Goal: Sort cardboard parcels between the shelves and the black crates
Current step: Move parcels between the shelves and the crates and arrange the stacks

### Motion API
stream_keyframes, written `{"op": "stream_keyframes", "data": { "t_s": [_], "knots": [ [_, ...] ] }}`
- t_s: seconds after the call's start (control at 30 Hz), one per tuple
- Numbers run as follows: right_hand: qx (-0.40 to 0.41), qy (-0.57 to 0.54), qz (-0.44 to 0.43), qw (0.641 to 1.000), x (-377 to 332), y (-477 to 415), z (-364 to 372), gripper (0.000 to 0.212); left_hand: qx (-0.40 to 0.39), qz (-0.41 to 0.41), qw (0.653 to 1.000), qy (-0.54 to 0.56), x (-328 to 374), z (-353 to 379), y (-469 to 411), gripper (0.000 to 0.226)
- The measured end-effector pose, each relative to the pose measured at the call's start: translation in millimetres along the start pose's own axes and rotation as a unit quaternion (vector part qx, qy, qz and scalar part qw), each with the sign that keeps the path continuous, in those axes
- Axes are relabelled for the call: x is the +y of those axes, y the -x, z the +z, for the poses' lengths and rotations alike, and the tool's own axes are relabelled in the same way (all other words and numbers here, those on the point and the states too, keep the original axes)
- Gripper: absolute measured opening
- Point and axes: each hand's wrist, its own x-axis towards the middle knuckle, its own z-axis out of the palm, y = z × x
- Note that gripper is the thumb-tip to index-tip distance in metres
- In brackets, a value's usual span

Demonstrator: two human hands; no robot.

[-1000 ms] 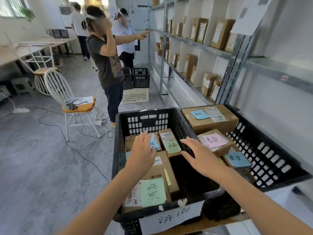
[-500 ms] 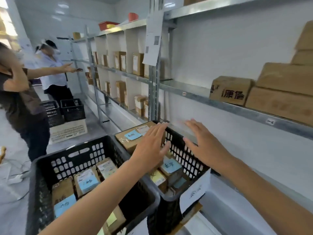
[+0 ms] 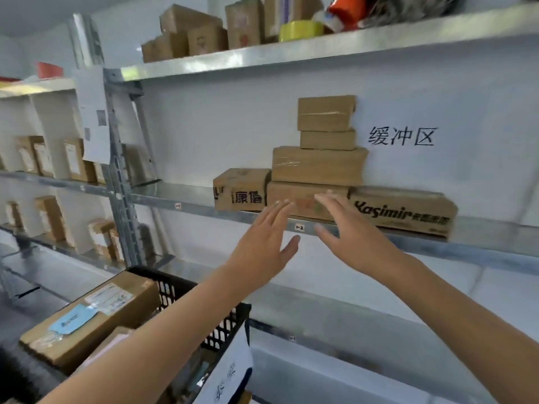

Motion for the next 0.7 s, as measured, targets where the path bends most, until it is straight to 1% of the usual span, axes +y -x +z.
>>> {"op": "stream_keyframes", "data": {
  "t_s": [0.1, 0.27, 0.37, 0.47, 0.6, 0.7],
  "knots": [
    [0.025, 0.010, 0.028, 0.999, 33, 3, -26, 0.057, 0.000, 0.025, 0.999, 0.038, 22, 17, -37, 0.054],
    [0.043, 0.047, 0.065, 0.996, 96, 11, -58, 0.055, -0.015, 0.016, 0.995, 0.100, 55, 58, -91, 0.054],
    [0.045, 0.082, 0.102, 0.990, 133, 13, -73, 0.052, -0.037, -0.018, 0.993, 0.111, 67, 86, -115, 0.051],
    [0.037, 0.101, 0.119, 0.987, 166, 15, -84, 0.048, -0.054, -0.051, 0.991, 0.108, 74, 110, -134, 0.051],
    [0.035, 0.100, 0.153, 0.982, 200, 18, -92, 0.045, -0.062, -0.092, 0.988, 0.104, 82, 139, -148, 0.052],
    [0.029, 0.086, 0.157, 0.983, 217, 25, -95, 0.043, -0.052, -0.126, 0.987, 0.085, 86, 152, -152, 0.054]
  ]
}}
